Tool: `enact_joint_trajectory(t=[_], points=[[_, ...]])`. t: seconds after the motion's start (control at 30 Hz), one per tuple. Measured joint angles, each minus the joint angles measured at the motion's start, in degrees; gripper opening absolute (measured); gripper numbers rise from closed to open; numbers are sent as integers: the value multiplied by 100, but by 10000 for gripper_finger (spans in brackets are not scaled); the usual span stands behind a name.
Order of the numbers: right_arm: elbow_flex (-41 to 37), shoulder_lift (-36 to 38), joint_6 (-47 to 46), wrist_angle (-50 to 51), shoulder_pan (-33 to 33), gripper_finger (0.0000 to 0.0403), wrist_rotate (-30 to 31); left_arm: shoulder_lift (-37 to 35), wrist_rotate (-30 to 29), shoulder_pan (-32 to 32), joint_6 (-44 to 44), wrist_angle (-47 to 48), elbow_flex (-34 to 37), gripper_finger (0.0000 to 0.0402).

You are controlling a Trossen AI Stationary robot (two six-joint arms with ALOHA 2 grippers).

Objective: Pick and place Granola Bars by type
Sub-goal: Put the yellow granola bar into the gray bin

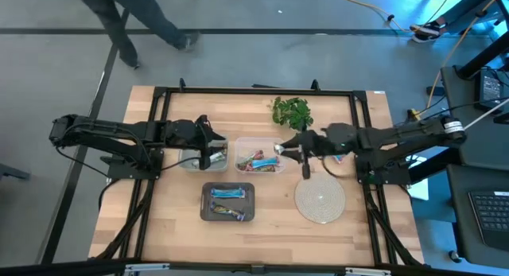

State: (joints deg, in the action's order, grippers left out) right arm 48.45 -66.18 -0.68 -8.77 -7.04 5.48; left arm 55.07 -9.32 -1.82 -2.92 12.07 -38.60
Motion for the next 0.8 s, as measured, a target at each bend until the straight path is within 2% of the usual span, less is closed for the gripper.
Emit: enact_joint_trajectory(t=[0.1, 0.23, 0.37, 0.47, 0.6, 0.8], points=[[0, -113, 629, -1092, -232, 77, -2, 0, 15, 8, -276, -652, 0, 152], [0, -387, 1178, -1970, -377, 76, -3, 7, 331, 102, -531, -1484, 0, 152], [0, -776, 1328, -2648, -416, 77, -12, 259, 970, 392, 292, -2197, -1, 149], [0, -1085, 1374, -3226, -416, 77, -242, 652, 1453, 684, 950, -2760, -1, 150], [0, -1461, 1462, -3969, -416, 77, -706, 1321, 1337, 1000, 1362, -3416, -1, 153], [2, -1857, 1292, -4448, -419, 77, -1167, 2157, 1274, 1115, 1228, -4202, -1, 155]])
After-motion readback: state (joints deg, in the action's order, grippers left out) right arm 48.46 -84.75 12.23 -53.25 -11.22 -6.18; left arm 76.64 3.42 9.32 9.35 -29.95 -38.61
